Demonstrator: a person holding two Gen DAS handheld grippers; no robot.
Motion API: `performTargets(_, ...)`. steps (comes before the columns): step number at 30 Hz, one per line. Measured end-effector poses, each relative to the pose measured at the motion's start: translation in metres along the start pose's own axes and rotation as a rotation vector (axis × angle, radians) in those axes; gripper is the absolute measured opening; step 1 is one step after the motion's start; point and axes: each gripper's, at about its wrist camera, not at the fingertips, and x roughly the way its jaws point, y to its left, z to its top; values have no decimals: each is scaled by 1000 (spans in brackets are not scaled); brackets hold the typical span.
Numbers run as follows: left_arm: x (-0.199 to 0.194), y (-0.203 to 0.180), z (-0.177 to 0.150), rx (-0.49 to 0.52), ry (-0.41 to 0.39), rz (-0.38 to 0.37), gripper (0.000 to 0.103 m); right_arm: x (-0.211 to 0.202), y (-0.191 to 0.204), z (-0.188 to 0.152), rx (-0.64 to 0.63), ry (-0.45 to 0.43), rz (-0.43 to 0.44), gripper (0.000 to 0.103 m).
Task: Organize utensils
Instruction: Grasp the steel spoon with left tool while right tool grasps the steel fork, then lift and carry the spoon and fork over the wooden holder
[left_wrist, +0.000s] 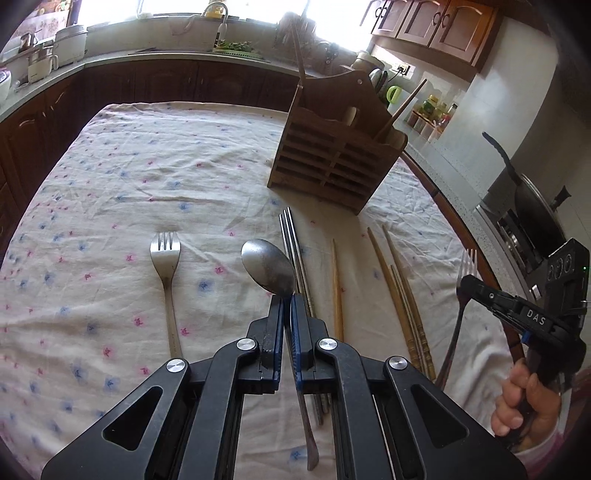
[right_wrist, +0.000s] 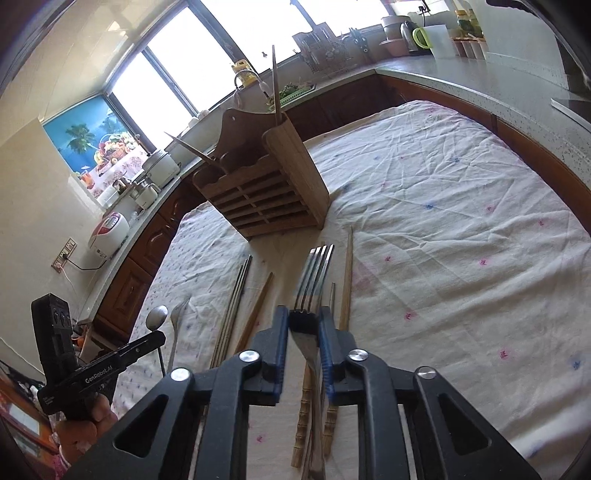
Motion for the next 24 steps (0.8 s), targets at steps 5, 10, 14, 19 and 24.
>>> performTargets(5, -24, -5, 9, 5, -61, -26, 2, -9, 9, 3, -11, -19, 16, 3)
performTargets(10, -39, -6, 18, 9, -111, -34, 2, -19, 16, 9, -15, -54, 31, 3)
performTargets(14, -43, -2, 25, -3, -131, -37, 2, -24, 19, 18, -18, -84, 36, 3)
performTargets(19, -47, -3, 38, 1, -158, -38, 2, -27, 27, 34, -34, -128, 42, 3)
performTargets(24, -51, -4, 63, 12, -209, -37, 2, -26, 35, 56, -53, -179, 44, 3)
